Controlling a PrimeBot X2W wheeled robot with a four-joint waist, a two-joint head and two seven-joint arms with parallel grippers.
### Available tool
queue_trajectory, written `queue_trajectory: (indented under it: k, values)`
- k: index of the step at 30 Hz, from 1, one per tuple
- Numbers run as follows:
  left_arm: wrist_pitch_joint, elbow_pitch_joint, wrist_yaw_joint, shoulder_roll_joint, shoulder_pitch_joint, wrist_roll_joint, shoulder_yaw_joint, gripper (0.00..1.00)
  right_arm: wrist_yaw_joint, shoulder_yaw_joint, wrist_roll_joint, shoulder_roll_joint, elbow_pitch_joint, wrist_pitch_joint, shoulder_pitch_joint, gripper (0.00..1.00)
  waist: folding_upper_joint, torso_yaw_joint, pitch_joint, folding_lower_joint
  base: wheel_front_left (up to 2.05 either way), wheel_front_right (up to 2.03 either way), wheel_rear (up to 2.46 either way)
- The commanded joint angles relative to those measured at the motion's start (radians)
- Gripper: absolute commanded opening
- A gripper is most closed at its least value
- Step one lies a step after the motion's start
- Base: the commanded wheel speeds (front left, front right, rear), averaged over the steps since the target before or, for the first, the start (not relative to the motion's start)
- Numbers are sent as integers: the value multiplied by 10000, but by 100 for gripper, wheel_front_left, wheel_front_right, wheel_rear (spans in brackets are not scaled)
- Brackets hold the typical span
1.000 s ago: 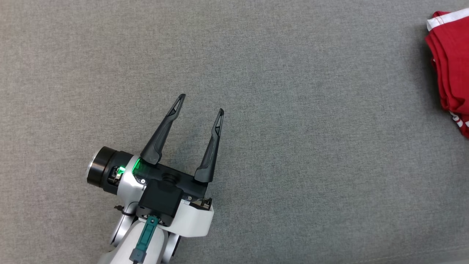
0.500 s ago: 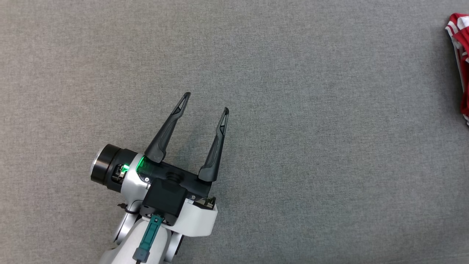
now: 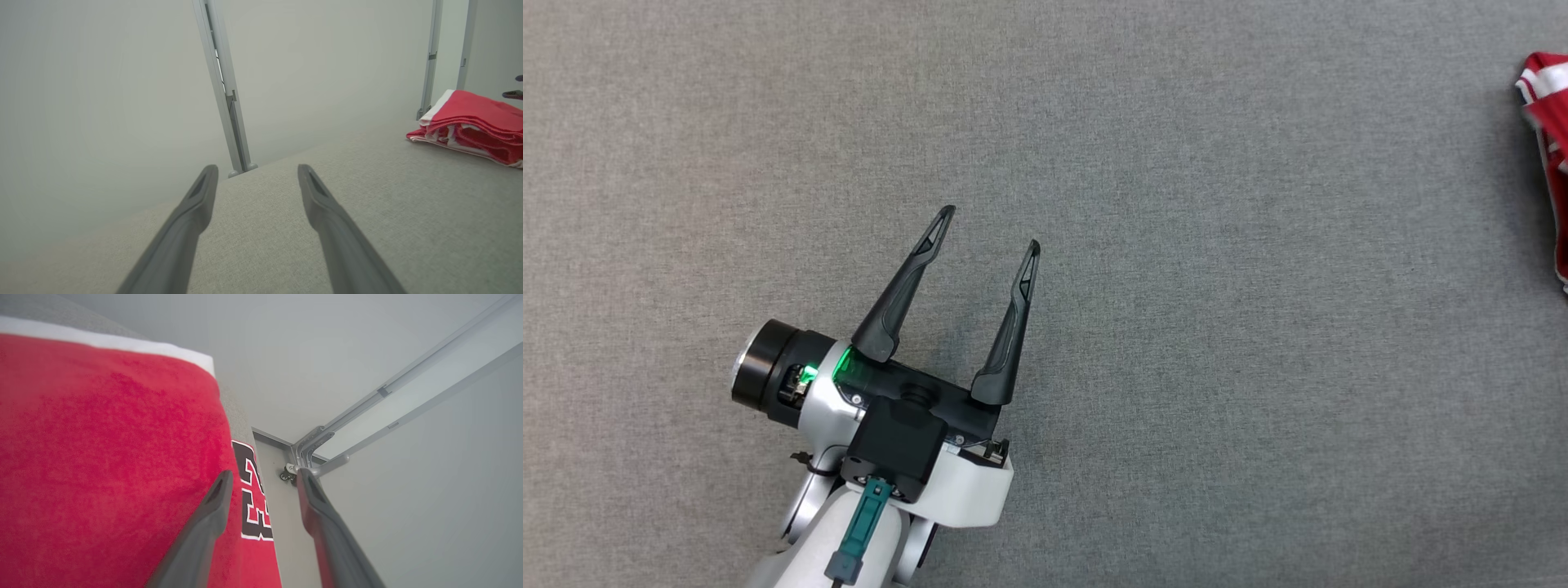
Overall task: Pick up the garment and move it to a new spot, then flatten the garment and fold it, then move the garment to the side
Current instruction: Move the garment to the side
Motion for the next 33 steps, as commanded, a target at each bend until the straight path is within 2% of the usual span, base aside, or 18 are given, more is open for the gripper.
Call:
queue_trajectory:
  k: [1,3,7,11,16,20,25,33]
  values:
    - [0,30,68,61,-40,-69,-6,100,0,-357,-363,179,-322,-41,215,100,0,-9,-138,0,0,0,0]
    - [0,48,83,70,-5,-102,-1,100,0,-572,-579,310,-534,-41,259,100,0,-21,-211,0,0,0,0]
    - [0,161,150,80,163,-190,33,100,0,-957,-1024,1116,-1441,-41,456,100,0,-76,-540,0,0,0,0]
    - [0,315,255,17,298,-369,72,100,0,-836,-729,1956,-2096,-40,713,100,0,-95,-922,0,0,0,0]
    - [0,604,445,-40,548,-608,262,100,0,-326,259,2857,-2620,-41,1093,100,0,-90,-1453,0,0,0,0]
    - [0,789,588,-112,827,-880,451,100,0,361,1151,3338,-2975,-40,1473,100,0,-79,-1928,0,0,0,0]
    - [0,1204,798,-138,1229,-1161,748,100,0,1247,2327,3795,-3468,-40,2128,100,0,-79,-2558,0,0,0,0]
    - [0,1676,969,-219,1805,-1744,1155,100,0,2467,3730,4222,-4977,-40,3515,100,0,-122,-3442,0,0,0,0]
